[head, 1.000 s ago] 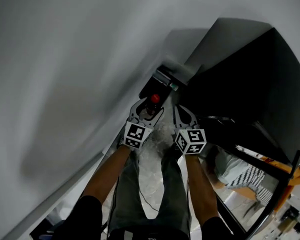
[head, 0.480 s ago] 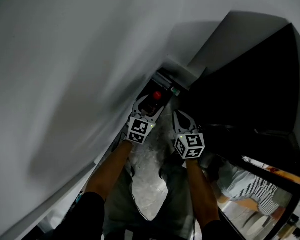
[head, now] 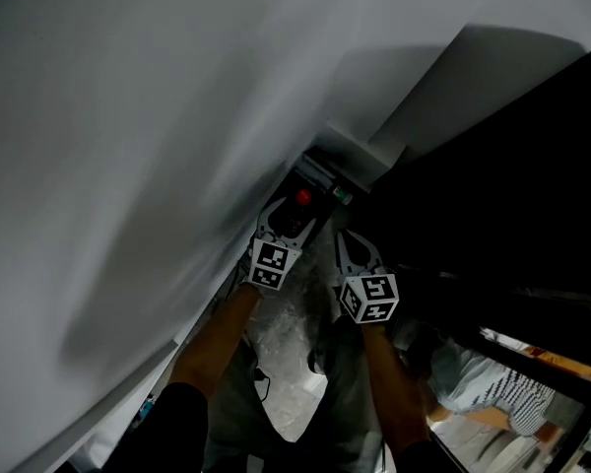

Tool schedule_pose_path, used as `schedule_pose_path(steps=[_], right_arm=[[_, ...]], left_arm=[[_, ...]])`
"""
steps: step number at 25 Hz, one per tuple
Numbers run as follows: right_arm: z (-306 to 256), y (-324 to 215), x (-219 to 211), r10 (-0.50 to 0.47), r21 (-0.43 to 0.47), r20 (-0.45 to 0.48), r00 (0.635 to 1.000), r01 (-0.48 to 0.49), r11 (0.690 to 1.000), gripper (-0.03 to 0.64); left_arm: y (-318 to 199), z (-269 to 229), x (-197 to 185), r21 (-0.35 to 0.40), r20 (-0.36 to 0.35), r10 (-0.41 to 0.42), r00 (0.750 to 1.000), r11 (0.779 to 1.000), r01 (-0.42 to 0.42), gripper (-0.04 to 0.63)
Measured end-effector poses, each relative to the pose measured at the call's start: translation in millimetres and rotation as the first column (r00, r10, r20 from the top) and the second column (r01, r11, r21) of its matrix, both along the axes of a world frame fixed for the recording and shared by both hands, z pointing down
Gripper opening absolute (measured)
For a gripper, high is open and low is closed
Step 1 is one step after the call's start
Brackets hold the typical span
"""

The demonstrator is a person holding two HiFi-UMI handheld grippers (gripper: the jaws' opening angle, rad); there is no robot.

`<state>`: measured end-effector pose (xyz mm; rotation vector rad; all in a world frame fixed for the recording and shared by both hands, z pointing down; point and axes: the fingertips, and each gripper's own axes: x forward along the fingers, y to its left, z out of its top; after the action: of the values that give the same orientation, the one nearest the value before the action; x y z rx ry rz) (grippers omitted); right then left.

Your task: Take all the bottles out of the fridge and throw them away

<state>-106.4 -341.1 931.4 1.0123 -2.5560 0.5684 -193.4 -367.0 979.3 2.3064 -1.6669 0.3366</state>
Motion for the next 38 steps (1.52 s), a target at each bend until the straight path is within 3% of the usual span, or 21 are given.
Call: schedule_pose_path(steps=[5,10,12,14,18,23,30,38], right_arm=[[23,-3,-8,-0.018,0.009,-0.009,1.000,0.018,1.000,0.008],[38,1,-9,-0.029,0.016,-0.024,0.999,0.029,0.999,0.008],[40,3,-7,-0.027,0.015,-0.026,0.999,0.027,1.000,0.008],[41,4,-5,-0.022,0.015,-0.025,0.999,0.022,1.000,0.008],[35,12,-1,-0.008,-0.010,-0.024,1.000,0.008,1.000,0.008],[-5,28,-1,-0.014,-0.043,-0.021,1.000,0.013,0.999,0.008],[-107,39,-7,-0.012,-0.036,-0.002,1.000,0.012,0.999,0.008],[-245,51,3,0.029,-0.009,0.020,0.999,-0.029,1.000,0.008]], left_arm=[[-3,45,-4,-0.042,0.015,-0.015,1.000,0.999,0.015,0.295],[-8,61,-14,-0.021,0.025,-0.042,0.999,0.999,0.042,0.295],[-10,58,-19,0.015,0.012,-0.063,0.998,0.998,0.062,0.289],[-14,48,-22,0.060,0.005,-0.081,0.997,0.995,0.081,0.242],[-8,29,-22,0.066,0.014,-0.083,0.996,0.994,0.082,0.239],[19,-20,-27,0.040,0.025,-0.094,0.995,0.995,0.093,0.173],[48,-123,-28,0.016,0.033,-0.107,0.994,0.994,0.107,0.026],[78,-270,-19,0.028,-0.009,-0.095,0.995,0.995,0.096,0.008]])
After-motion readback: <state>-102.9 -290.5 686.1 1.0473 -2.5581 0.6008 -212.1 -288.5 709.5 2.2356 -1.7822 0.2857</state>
